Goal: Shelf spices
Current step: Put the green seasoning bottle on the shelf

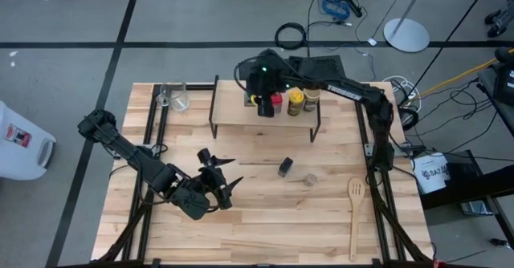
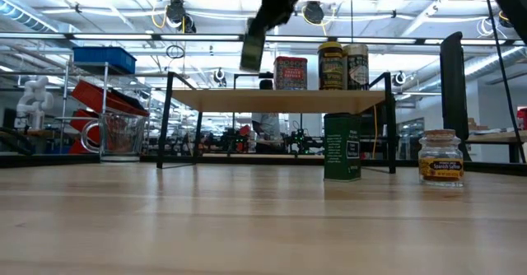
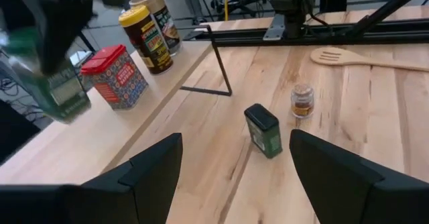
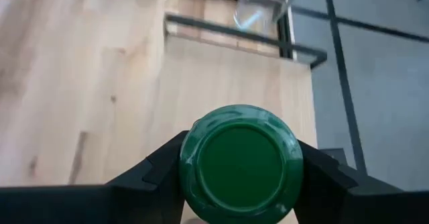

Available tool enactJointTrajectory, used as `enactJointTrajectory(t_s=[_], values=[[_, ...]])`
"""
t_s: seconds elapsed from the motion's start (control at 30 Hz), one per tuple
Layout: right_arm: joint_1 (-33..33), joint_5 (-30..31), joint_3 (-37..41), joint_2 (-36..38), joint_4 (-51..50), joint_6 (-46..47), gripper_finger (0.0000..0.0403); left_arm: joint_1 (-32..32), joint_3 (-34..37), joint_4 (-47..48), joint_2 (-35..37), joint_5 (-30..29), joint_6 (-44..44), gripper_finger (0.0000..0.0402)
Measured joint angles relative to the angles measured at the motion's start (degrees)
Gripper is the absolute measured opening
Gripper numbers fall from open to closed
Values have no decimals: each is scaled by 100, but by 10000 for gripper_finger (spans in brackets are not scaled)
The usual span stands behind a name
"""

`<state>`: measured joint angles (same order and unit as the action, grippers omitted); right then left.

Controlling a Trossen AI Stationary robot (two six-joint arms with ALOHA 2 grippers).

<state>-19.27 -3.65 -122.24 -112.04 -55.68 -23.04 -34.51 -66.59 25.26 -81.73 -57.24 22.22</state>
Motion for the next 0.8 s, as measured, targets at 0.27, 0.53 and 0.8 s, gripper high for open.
enactJointTrajectory(t_s=[0.27,0.53,0.8], values=[[-472,-554,-43,-150,-365,-145,197,-3,0,220,0,-218,-7,286],[-610,-836,-46,-114,-600,-152,198,-1,0,251,0,-670,-94,286],[-631,-960,-46,-121,-644,-79,198,4,0,228,0,-677,-159,286]])
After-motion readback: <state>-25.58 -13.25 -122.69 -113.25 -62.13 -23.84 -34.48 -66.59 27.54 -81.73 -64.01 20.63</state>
